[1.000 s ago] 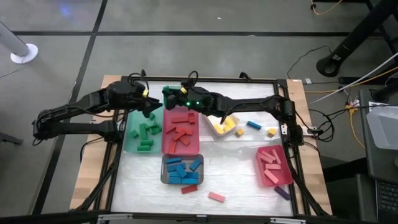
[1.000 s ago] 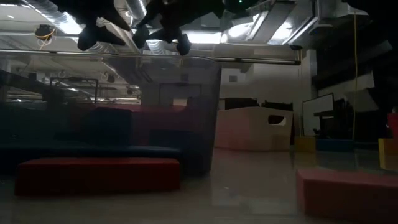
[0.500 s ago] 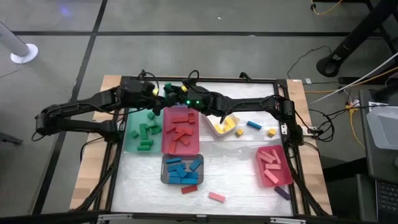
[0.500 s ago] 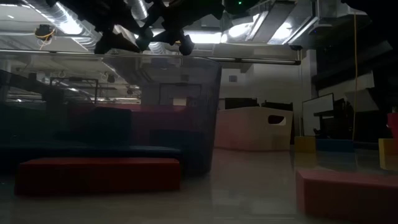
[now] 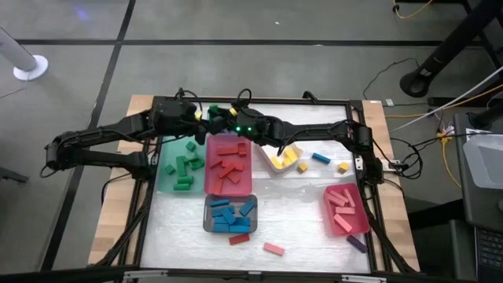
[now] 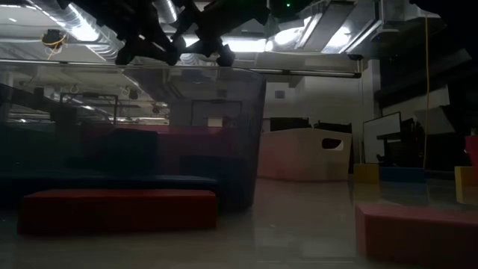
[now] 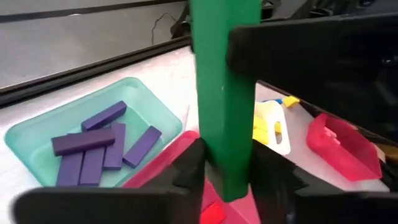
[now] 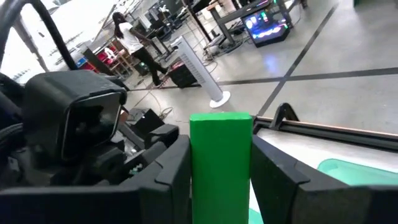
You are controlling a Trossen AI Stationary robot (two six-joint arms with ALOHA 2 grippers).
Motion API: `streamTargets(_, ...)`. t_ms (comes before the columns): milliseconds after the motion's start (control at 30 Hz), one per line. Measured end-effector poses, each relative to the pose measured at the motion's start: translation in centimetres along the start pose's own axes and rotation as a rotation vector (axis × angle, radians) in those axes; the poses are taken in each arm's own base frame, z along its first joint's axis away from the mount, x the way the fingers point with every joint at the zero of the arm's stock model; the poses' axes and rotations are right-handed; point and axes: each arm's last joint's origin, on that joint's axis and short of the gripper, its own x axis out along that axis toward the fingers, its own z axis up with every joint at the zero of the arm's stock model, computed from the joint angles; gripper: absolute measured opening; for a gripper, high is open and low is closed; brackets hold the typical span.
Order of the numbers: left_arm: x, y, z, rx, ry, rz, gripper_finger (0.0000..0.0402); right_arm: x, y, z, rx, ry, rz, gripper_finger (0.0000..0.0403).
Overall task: Sort blocks
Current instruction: Put the green block into the bottom green bin
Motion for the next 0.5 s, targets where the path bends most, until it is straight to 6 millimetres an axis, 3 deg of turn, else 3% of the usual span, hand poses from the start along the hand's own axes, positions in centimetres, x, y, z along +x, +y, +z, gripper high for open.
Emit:
streamTargets(133, 0.00, 0.07, -0.02, 0.000, -0.002, 0.013, 0.0042, 0.03, -0.11, 0.02, -0.003, -0.003, -0.011, 0.0140)
streamTargets(300, -0.01, 0.05, -0.06, 0.000, 0.007, 0.004, 0.0041, 0.02, -0.01, 0.01, -0.010, 0.003, 0.004, 0.0161)
streamTargets(500, -0.31, 0.03, -0.06, 0.018, 0.006, -0.007, 0.0041, 0.37, -0.35, 0.35, -0.026, 0.062, 0.080, 0.0222)
